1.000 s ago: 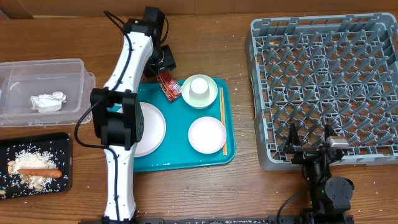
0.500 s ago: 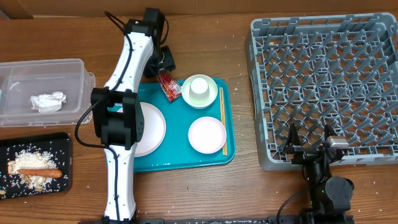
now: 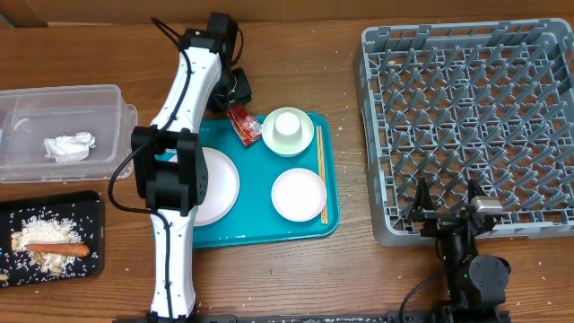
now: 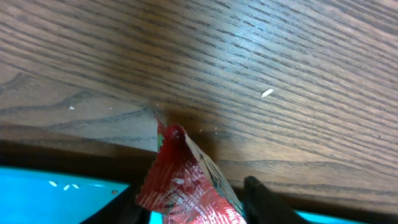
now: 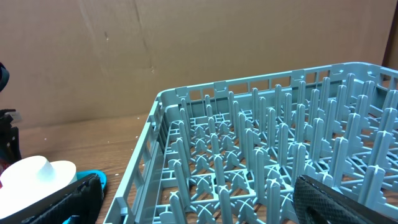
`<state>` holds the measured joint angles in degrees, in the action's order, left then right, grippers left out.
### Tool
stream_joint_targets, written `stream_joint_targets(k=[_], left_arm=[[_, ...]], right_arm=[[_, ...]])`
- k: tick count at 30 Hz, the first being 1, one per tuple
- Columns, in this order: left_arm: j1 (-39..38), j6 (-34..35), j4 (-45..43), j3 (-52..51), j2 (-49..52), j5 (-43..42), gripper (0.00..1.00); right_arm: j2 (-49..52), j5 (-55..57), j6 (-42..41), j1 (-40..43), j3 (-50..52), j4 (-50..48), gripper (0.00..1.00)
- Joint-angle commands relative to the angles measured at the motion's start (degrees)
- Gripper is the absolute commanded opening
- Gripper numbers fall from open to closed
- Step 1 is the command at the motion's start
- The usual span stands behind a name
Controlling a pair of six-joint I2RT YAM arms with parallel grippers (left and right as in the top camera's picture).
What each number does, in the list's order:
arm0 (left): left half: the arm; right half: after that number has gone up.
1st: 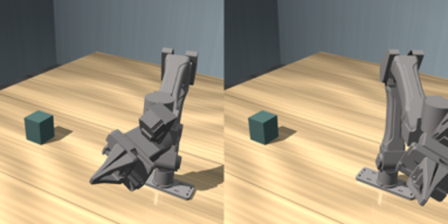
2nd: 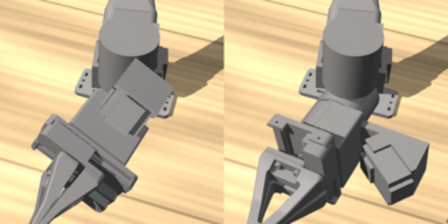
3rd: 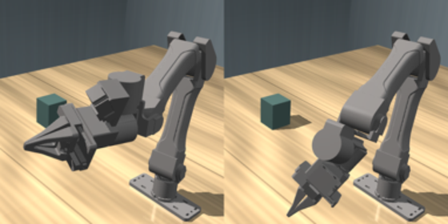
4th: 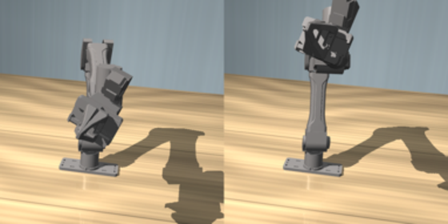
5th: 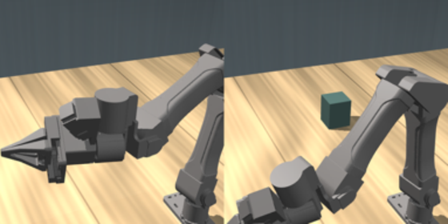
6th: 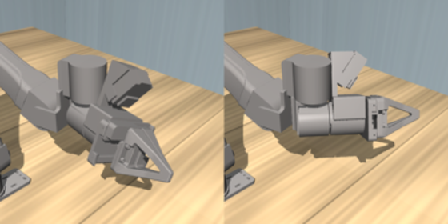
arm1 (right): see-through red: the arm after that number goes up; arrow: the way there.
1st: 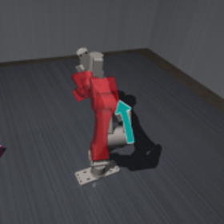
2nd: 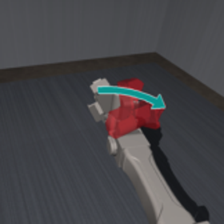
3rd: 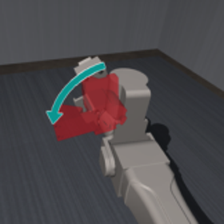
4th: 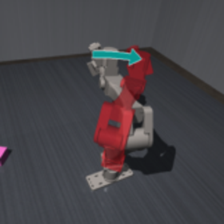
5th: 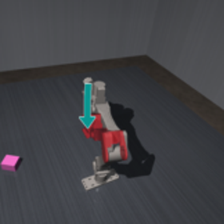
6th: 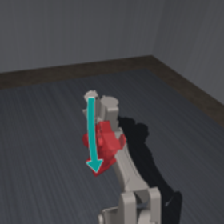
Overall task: Sort waste into correct bins and load items into the dishwasher
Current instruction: 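Grasp the red snack wrapper with the left gripper, then carry the wrapper left and drop it into the clear bin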
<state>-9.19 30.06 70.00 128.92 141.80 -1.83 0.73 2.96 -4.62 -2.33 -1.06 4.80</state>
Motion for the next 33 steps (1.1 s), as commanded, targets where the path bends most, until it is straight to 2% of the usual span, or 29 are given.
stream_joint_targets(k=[1, 9, 18, 28, 33], left_arm=[[-0.2, -0.28, 0.02, -0.33, 1.36, 0.94, 0.38], [-0.07, -1.38, -0.02, -0.31, 1.36, 0.96, 0.04], [1.86, -1.79, 3.74, 2.6, 0.68, 0.79, 0.04], [7.61, -4.46, 12.79, 17.57, -5.01, 0.85, 0.04], [13.09, -5.68, 16.26, 22.62, -9.6, 3.34, 0.04]], right_arm=[[-0.57, -0.02, 0.15, 0.11, 0.59, -0.17, 1.0], [-0.57, -0.02, 0.15, 0.11, 0.59, -0.17, 1.0], [-0.57, -0.02, 0.17, 0.11, 0.59, -0.2, 1.0], [-0.57, -0.02, 0.15, 0.11, 0.59, -0.17, 1.0], [-0.57, -0.02, 0.15, 0.11, 0.59, -0.2, 1.0]])
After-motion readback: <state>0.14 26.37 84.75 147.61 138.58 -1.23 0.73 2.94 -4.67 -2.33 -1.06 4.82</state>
